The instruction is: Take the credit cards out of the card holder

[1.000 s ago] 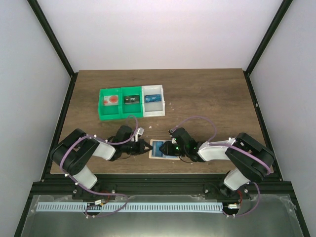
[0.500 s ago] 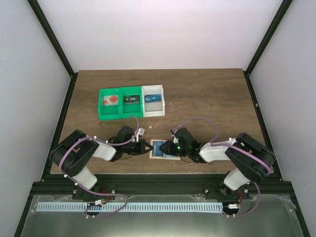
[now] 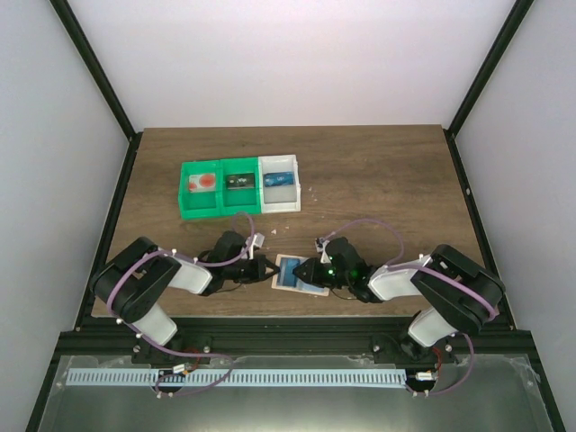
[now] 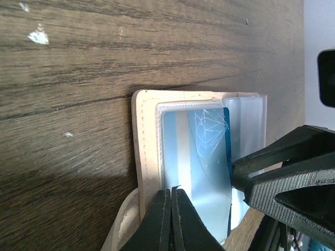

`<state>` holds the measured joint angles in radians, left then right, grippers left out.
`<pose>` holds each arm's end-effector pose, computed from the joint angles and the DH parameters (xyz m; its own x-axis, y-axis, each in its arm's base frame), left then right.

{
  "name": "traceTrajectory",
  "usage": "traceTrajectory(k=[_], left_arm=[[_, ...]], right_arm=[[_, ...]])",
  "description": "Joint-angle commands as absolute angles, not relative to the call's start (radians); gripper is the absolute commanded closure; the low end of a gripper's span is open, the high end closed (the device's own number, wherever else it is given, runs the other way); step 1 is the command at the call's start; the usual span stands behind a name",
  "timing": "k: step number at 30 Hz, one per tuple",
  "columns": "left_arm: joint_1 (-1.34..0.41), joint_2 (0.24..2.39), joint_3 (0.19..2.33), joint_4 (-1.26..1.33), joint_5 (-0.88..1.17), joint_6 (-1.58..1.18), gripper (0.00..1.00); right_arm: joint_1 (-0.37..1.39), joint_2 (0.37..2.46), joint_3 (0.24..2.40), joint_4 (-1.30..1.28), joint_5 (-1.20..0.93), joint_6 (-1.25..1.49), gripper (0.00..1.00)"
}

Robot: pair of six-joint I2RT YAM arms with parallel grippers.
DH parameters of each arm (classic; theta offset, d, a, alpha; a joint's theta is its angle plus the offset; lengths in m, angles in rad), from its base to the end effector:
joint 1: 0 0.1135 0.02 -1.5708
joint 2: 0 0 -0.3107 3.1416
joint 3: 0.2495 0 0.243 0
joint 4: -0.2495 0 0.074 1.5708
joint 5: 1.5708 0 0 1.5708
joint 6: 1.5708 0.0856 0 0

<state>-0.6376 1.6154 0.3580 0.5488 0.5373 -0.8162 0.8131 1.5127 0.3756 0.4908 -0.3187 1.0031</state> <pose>0.1953 -0.1992 0.1224 -0.9583 -0.0690 -0.2774 0.1832 0.5966 -0.7813 0.1725 0.2213 0.1417 -0.9491 0.1619 -0.2701 -0.1144 0.6221 0.7746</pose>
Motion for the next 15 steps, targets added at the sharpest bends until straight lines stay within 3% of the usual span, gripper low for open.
traceTrajectory(k=[1, 15], left_arm=[[-0.664, 1.634, 0.322, 0.446, 0.511, -0.821, 1.00], [-0.681, 1.605, 0.294, 0.484, 0.519, -0.868, 1.00]], right_arm=[[0.803, 1.491, 0.366, 0.593, -0.353, 1.033, 0.80], [0.781, 1.536, 0.329, 0.689, -0.379, 1.071, 0.86]])
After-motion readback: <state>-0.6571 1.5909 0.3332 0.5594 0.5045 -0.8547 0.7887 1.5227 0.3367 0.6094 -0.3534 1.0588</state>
